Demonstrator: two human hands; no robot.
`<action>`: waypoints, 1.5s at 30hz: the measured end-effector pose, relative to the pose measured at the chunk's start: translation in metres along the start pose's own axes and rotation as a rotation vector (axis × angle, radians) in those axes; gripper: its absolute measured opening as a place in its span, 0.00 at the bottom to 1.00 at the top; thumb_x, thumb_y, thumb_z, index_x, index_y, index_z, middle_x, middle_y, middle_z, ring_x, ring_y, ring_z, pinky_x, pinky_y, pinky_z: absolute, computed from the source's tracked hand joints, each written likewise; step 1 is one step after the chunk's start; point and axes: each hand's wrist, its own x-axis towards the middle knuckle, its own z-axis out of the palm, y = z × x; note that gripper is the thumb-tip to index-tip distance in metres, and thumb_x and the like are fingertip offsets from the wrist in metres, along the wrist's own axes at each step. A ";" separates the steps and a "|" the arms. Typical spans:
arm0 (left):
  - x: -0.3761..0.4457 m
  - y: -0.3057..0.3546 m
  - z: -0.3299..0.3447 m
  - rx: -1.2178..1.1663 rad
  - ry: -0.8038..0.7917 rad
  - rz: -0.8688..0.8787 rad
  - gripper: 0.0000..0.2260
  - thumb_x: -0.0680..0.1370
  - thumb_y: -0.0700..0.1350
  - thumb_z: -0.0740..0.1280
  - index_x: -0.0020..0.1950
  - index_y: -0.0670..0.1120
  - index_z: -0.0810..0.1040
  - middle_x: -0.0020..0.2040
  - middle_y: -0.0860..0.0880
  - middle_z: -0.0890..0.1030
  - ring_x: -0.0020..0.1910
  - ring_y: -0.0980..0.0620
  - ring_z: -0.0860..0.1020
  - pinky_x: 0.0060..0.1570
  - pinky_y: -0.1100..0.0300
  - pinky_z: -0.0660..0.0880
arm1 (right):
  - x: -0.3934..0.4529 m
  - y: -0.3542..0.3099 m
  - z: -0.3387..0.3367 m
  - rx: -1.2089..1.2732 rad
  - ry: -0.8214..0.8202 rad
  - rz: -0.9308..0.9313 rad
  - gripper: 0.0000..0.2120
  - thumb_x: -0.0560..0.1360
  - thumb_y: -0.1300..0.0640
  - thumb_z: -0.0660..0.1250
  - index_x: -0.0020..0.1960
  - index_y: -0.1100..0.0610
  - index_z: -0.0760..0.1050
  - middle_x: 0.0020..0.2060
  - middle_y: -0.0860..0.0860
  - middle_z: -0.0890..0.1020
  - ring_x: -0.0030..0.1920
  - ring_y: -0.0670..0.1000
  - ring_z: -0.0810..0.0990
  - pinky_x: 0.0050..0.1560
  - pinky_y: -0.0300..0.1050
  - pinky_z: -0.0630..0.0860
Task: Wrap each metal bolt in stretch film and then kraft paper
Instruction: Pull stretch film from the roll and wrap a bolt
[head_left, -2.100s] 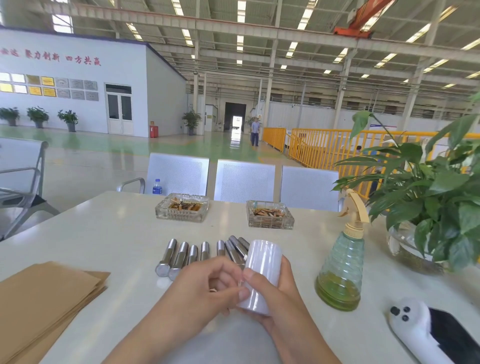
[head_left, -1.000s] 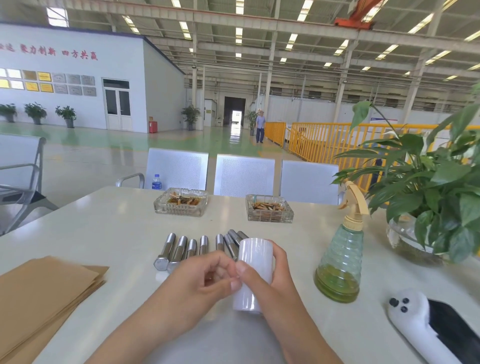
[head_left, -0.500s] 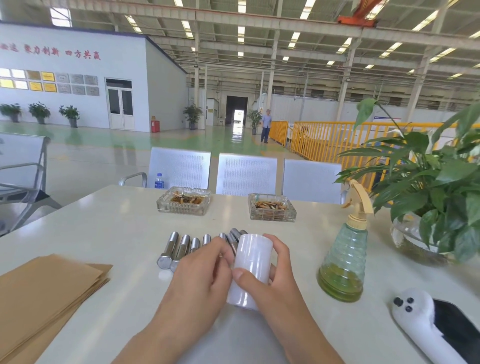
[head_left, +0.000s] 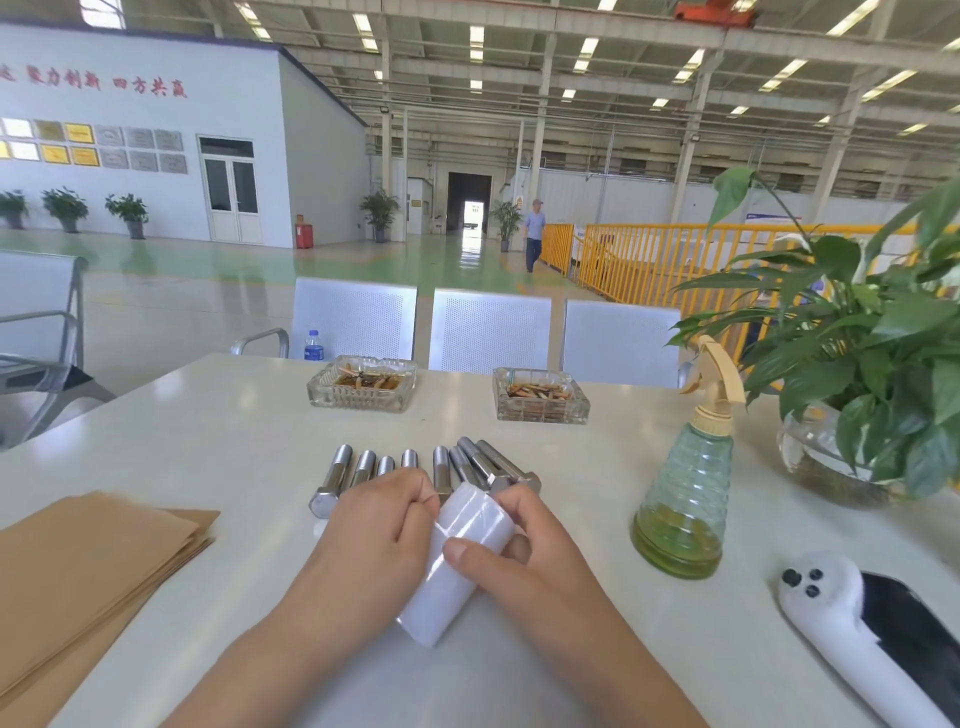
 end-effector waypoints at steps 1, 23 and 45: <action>0.000 -0.001 -0.002 0.015 0.004 -0.002 0.16 0.78 0.34 0.60 0.33 0.49 0.70 0.29 0.56 0.73 0.32 0.55 0.70 0.33 0.62 0.64 | -0.001 -0.001 -0.001 0.023 -0.026 0.020 0.17 0.67 0.43 0.76 0.53 0.46 0.77 0.50 0.55 0.86 0.48 0.48 0.84 0.53 0.47 0.77; 0.012 -0.015 -0.018 0.070 -0.148 0.018 0.10 0.72 0.47 0.55 0.34 0.54 0.72 0.27 0.55 0.72 0.31 0.53 0.70 0.34 0.57 0.66 | 0.002 -0.015 0.017 -0.841 0.275 -0.622 0.11 0.72 0.39 0.67 0.52 0.40 0.80 0.54 0.35 0.77 0.59 0.40 0.74 0.56 0.35 0.72; 0.012 -0.006 -0.012 -0.430 -0.140 -0.195 0.38 0.62 0.60 0.80 0.68 0.72 0.66 0.57 0.62 0.82 0.54 0.58 0.83 0.49 0.65 0.79 | 0.029 -0.025 0.009 -0.471 0.404 -0.154 0.07 0.79 0.54 0.67 0.42 0.51 0.75 0.35 0.51 0.82 0.40 0.52 0.82 0.46 0.56 0.80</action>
